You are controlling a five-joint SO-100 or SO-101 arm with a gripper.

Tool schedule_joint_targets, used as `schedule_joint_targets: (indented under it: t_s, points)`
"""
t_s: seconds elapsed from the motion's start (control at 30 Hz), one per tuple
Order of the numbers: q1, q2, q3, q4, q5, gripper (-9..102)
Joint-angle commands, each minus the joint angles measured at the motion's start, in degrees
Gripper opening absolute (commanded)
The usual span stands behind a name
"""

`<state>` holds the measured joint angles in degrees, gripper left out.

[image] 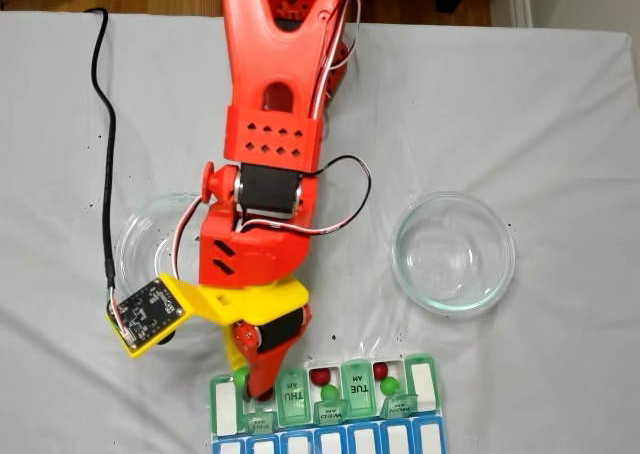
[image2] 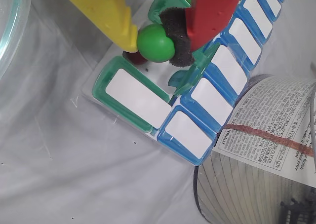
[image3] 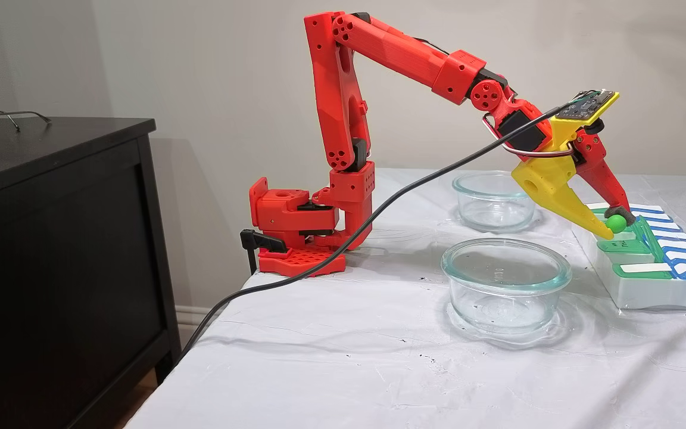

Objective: Sort medicines into box.

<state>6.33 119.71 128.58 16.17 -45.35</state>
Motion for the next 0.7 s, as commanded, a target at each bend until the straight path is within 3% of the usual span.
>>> schedule_joint_targets:
  t_s: [0.0, 0.67]
  points:
    - [-1.67, 2.02, -1.76, -2.64, -0.97, 0]
    - [-1.32, -3.52, -3.87, -3.69, 0.18, 0]
